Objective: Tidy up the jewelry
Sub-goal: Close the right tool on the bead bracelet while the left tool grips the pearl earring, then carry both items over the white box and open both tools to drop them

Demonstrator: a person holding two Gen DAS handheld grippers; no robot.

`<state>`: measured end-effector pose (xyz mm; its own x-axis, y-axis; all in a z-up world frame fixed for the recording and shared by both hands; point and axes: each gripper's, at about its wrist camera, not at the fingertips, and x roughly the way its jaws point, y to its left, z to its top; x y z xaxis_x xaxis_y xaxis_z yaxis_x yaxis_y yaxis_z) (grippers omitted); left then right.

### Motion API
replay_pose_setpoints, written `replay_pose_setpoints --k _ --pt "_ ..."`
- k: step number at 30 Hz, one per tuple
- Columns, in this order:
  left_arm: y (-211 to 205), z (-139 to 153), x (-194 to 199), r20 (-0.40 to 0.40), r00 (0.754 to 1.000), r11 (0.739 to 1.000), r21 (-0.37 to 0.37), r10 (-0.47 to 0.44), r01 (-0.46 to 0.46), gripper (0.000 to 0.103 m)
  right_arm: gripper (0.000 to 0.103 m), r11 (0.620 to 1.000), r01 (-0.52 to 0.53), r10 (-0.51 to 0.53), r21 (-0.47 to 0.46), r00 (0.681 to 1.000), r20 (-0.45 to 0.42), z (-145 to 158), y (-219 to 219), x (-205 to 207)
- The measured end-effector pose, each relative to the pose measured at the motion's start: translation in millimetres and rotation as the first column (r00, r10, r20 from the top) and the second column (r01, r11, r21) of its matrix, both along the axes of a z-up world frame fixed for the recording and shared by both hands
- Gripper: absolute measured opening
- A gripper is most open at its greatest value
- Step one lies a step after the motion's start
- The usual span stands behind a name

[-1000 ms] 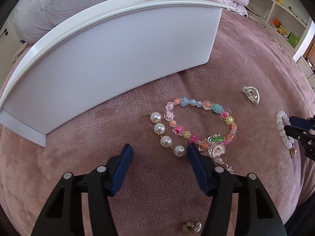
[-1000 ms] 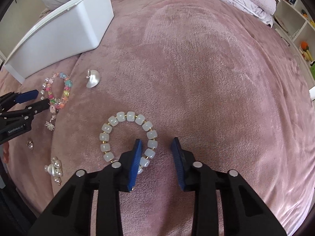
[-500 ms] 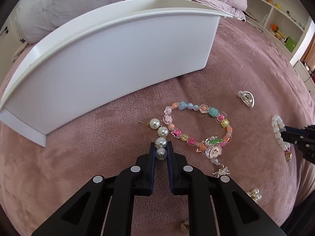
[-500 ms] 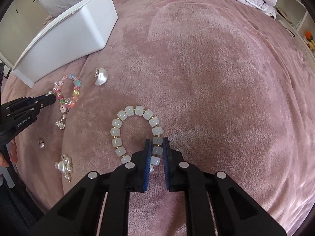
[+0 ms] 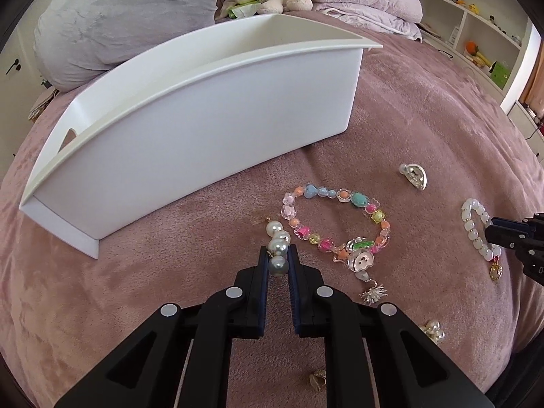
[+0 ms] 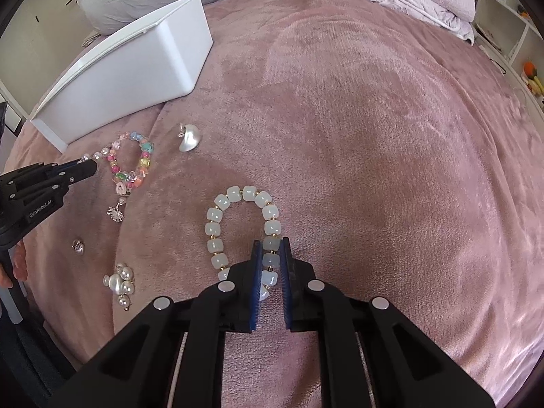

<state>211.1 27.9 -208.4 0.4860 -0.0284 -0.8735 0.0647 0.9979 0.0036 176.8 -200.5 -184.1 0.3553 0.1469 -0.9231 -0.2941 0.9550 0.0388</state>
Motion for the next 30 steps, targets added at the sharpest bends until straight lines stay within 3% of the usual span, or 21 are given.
replay_pose_setpoints --k 6,11,18,30 --pt "8 15 -16 0.019 1.000 1.000 0.005 0.006 -0.006 0.015 0.011 1.000 -0.011 0.011 0.011 0.997 0.076 23 9 -6" --pt "19 47 -25 0.086 0.995 0.998 -0.022 0.056 -0.054 0.015 0.011 0.999 -0.030 0.028 0.013 0.988 0.150 57 19 -5" --pt "22 88 -25 0.157 0.986 0.998 -0.016 0.058 -0.056 0.015 0.011 0.997 -0.074 0.070 0.008 0.968 0.242 103 53 5" --pt "67 162 5 0.286 0.944 0.984 0.023 0.163 -0.177 0.015 0.011 0.985 -0.157 0.127 0.064 0.932 0.338 160 131 50"
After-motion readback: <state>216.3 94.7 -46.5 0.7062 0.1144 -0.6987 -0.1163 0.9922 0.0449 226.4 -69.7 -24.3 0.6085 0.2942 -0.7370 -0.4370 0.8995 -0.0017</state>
